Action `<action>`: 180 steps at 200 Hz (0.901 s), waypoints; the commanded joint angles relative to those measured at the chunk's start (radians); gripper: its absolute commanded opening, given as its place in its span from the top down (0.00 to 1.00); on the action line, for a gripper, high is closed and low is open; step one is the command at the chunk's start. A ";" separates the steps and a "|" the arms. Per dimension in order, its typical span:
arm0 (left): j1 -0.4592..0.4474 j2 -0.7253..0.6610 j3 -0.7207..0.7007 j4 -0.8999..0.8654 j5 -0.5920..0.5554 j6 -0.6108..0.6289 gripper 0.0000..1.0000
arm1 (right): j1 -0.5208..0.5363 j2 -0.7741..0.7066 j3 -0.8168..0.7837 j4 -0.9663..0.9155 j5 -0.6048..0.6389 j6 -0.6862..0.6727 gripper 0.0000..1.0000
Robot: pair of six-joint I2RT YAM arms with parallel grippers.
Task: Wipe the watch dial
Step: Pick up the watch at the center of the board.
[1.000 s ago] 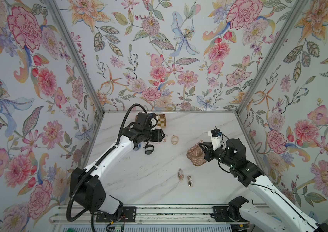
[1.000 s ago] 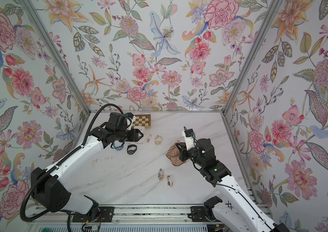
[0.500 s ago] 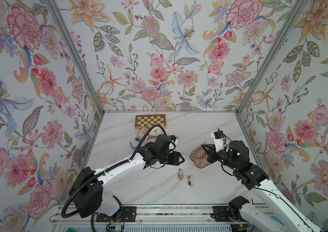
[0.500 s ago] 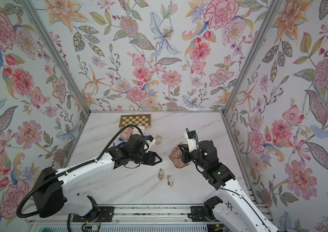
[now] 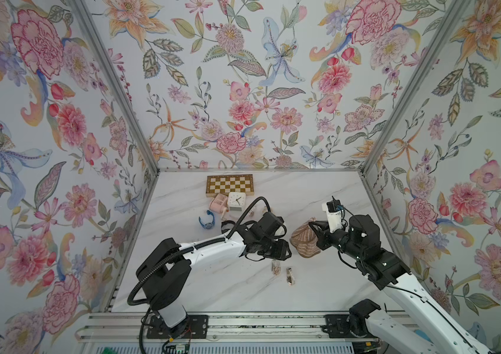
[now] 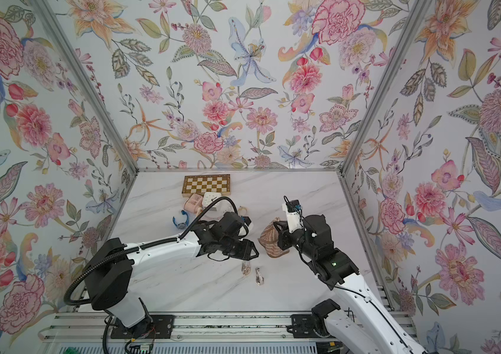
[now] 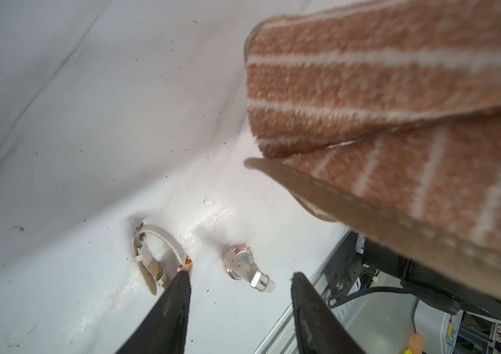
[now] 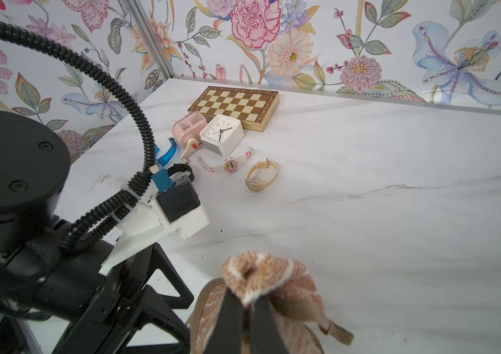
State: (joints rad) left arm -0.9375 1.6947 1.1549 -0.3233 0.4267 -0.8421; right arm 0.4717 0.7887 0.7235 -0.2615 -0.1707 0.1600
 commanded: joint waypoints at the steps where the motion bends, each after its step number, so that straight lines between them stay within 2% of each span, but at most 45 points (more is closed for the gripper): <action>1: -0.011 0.028 0.040 -0.067 -0.044 0.030 0.50 | -0.008 -0.022 -0.013 -0.013 0.016 -0.021 1.00; 36: -0.011 0.053 0.053 -0.120 -0.084 0.048 0.52 | -0.017 -0.022 -0.015 -0.021 0.014 -0.027 1.00; 100: -0.019 0.113 0.064 -0.135 -0.080 0.072 0.59 | -0.021 -0.014 -0.012 -0.019 0.000 -0.033 1.00; 149: -0.045 0.184 0.148 -0.224 -0.135 0.112 0.71 | -0.022 -0.017 -0.016 -0.016 -0.009 -0.036 1.00; 180: -0.059 0.221 0.193 -0.278 -0.177 0.128 0.72 | -0.022 -0.023 -0.022 -0.012 -0.010 -0.037 1.00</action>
State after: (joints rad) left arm -0.9787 1.8835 1.3037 -0.5179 0.3069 -0.7475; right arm 0.4545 0.7795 0.7177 -0.2810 -0.1688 0.1410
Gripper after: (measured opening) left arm 0.286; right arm 0.049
